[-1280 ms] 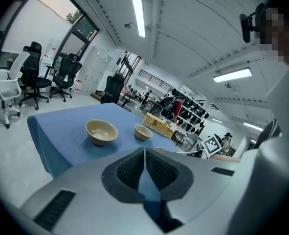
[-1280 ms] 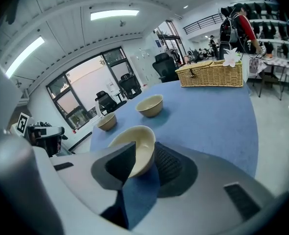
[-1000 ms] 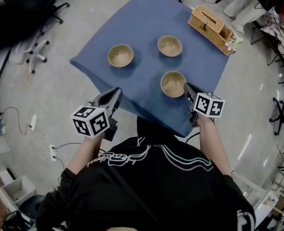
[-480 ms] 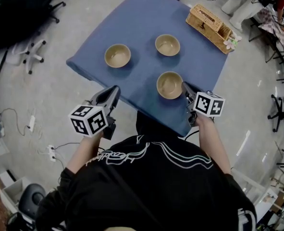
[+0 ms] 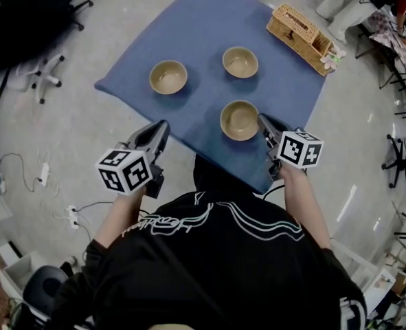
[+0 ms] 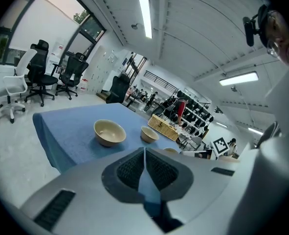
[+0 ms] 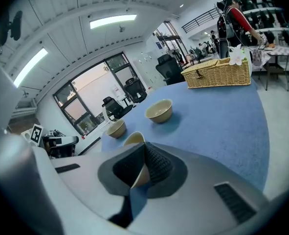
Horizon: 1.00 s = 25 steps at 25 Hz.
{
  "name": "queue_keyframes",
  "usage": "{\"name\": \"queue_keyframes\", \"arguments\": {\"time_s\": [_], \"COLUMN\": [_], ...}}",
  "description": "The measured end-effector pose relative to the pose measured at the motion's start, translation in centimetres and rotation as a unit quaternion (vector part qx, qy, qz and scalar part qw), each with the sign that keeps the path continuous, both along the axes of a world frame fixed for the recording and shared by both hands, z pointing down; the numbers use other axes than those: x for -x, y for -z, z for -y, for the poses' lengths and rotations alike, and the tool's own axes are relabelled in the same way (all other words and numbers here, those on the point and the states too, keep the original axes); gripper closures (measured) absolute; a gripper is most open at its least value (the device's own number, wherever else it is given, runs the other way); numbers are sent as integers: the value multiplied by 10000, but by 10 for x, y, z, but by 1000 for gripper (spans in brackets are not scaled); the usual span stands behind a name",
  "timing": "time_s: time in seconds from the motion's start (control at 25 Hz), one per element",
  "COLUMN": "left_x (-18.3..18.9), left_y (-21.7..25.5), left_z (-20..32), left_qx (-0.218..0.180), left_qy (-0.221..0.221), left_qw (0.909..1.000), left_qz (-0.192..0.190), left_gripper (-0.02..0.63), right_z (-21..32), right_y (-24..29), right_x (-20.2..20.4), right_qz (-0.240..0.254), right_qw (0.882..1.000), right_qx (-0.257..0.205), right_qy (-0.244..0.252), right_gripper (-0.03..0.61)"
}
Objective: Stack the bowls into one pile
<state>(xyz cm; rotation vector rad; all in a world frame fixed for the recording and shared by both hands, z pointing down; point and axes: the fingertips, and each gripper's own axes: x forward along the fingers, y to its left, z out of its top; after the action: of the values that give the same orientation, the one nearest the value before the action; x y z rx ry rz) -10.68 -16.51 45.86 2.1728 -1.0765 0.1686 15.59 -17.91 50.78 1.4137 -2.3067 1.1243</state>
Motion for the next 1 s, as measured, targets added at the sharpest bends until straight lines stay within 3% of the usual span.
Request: {"name": "queue_keyframes", "arguments": {"time_s": [0.36, 1.0], "left_x": [15, 54], "left_y": [-2, 9], "left_z": [-1, 16], "left_qx": [26, 3], "left_qy": [201, 747], "left_qw": [9998, 9972], "left_qz": [-16, -10], "left_gripper": [581, 581], "right_z": [18, 91], "right_y": [38, 101], "right_x": [31, 124], "right_qz": [302, 545], "right_qw": [9981, 9844], "right_qx": [-371, -979], "right_qy": [380, 1354], "right_gripper": [551, 551]}}
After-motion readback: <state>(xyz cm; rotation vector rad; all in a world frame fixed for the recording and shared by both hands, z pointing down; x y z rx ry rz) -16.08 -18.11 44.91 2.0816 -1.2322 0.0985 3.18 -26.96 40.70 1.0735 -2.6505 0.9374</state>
